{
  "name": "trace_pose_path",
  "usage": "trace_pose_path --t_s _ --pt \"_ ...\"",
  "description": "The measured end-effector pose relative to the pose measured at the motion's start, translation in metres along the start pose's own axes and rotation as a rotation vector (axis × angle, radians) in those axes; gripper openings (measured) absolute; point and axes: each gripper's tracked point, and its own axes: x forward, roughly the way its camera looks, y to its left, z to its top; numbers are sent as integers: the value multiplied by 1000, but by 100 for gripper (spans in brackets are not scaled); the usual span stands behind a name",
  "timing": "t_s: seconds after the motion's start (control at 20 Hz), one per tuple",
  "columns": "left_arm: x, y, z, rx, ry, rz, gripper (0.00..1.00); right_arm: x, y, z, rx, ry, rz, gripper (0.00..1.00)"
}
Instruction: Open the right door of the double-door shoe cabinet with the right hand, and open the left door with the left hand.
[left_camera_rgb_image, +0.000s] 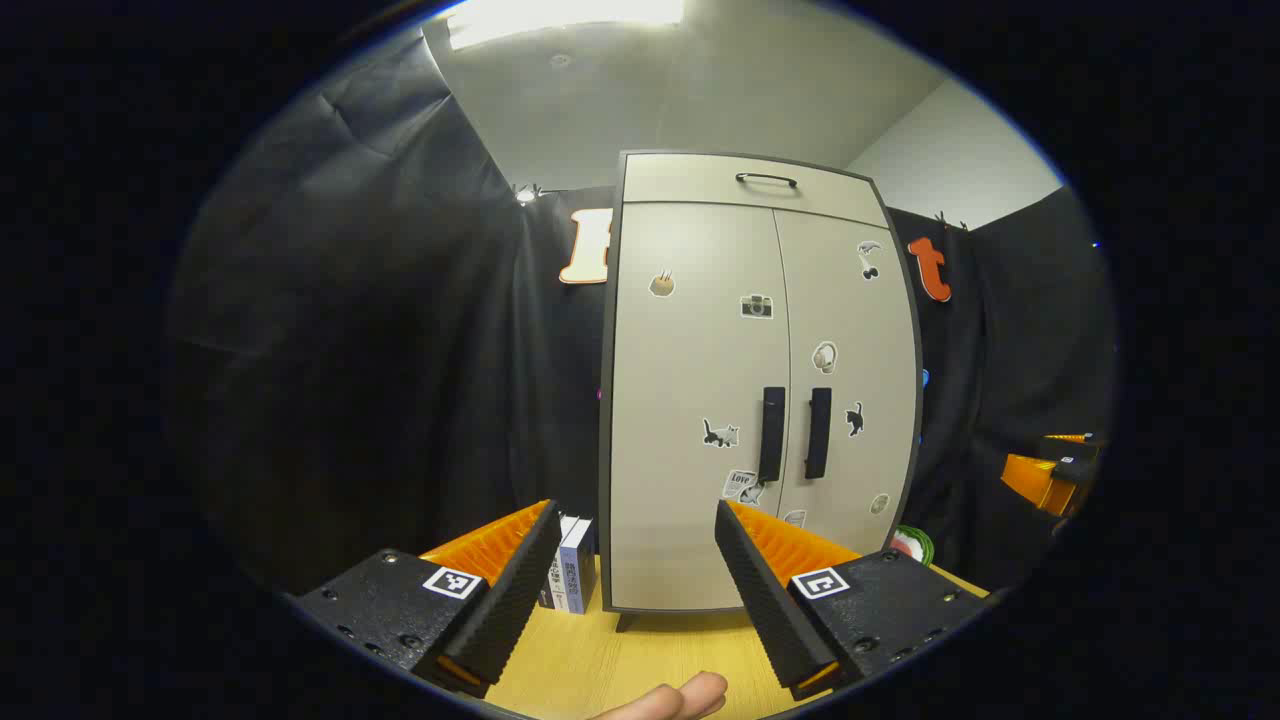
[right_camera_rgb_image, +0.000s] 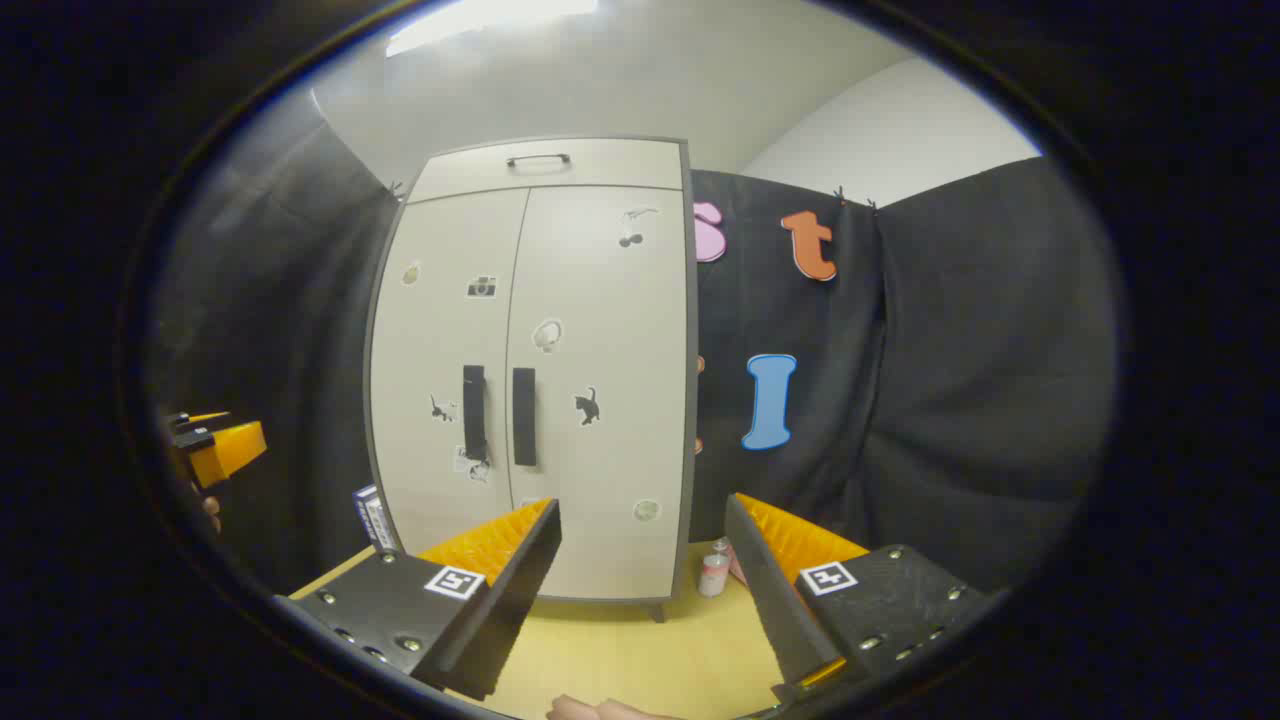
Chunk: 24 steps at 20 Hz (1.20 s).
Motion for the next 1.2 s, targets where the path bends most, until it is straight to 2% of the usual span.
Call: trace_pose_path --t_s 0.2,0.35,0.7,1.0,1.2 --pt "-1 -9 -2 -5 -2 -33 96 -1 0 2 19 -6 7 100" --pt "4 -5 -8 -4 5 -12 97 3 -1 -4 46 13 11 99" --pt "22 -14 -20 -23 27 -35 96 18 0 -16 39 35 15 100" --pt "38 7 -28 -53 5 -8 97 57 35 -11 50 31 68 99" --pt "48 25 -41 -65 11 6 97 109 82 1 49 4 141 99"
